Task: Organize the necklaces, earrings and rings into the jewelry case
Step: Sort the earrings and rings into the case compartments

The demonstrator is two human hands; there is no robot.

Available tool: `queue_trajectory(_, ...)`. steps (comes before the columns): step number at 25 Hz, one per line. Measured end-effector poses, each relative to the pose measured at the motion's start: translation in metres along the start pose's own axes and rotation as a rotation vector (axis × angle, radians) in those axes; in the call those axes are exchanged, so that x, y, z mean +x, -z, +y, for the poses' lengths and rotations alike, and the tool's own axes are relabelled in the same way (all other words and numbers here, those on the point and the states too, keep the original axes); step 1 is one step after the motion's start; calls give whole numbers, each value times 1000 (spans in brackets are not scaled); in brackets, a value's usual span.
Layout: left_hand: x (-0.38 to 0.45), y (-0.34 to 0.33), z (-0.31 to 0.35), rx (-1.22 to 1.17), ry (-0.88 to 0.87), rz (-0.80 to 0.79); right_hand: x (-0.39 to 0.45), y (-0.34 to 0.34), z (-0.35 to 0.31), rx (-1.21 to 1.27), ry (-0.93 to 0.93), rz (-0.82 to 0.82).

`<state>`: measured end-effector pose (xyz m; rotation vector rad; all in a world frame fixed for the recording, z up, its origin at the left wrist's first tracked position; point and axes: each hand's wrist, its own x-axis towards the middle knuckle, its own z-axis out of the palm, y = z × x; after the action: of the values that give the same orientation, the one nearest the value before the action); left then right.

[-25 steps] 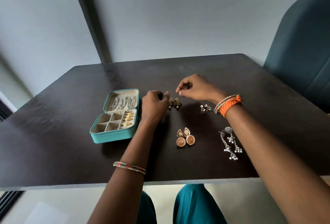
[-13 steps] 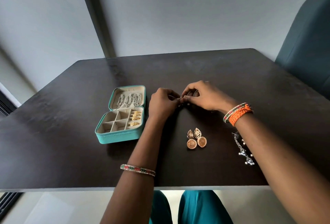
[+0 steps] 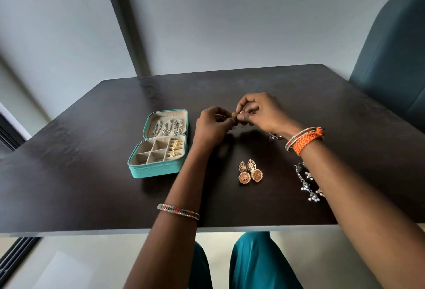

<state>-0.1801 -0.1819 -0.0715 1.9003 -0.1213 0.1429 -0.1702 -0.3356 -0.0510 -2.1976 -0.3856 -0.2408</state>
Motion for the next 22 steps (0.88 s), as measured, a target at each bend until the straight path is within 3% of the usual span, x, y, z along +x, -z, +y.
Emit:
queue_trajectory(4,-31,13,28,-225,-126,-4,-22,16,-35,183,20,95)
queue_trajectory(7,-65,25,49,-326,-177,-12,-48,28,-64,302,-13,77)
queue_trajectory(17,-143,41,55,-459,44,16,-112,17,-95,578,-275,-97)
queue_trajectory(22,-156,45,60,-507,109,3,-124,13,-101,555,-287,-96)
